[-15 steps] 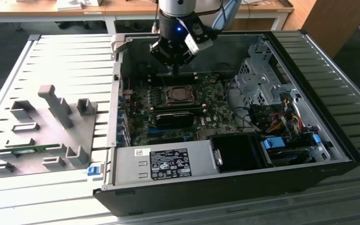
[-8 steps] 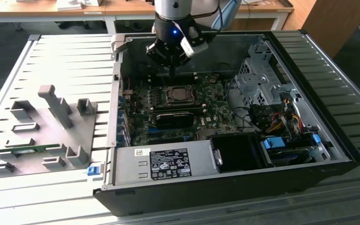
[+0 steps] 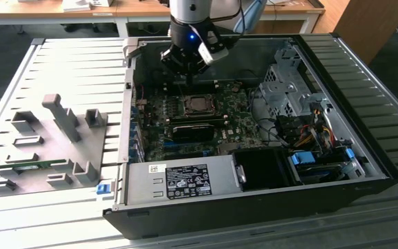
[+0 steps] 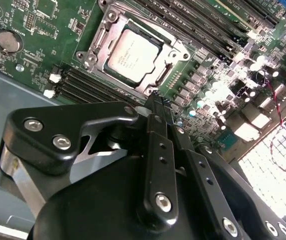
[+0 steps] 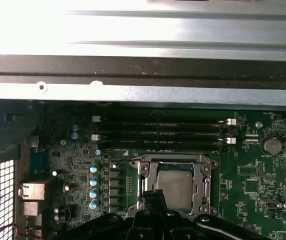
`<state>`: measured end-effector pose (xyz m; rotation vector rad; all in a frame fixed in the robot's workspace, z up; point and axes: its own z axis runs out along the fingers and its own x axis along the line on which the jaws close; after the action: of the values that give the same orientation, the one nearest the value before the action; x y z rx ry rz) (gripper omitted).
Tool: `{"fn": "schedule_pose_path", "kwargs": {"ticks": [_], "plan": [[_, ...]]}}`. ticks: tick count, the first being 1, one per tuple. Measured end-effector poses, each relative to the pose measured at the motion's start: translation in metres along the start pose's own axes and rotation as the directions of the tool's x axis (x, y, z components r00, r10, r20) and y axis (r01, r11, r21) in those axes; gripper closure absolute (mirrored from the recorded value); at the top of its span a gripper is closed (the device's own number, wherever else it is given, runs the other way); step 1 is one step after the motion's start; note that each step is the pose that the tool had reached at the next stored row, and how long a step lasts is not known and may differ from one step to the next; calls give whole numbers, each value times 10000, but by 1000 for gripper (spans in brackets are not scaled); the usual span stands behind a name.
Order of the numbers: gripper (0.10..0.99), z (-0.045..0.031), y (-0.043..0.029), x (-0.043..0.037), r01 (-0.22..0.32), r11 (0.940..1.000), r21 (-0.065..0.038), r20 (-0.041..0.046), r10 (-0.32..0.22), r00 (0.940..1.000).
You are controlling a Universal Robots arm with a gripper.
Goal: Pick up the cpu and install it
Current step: 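Install the first cpu locking lever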
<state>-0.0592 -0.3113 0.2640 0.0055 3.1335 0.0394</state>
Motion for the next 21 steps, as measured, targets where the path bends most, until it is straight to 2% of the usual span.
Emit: {"fn": "schedule_pose_path", "kwargs": {"ticks": [10,21], "plan": [[980,2,0,55,1,10000,1,-1,-1,10000],[980,37,4,206,0,10000,2,-1,0,10000]]}}
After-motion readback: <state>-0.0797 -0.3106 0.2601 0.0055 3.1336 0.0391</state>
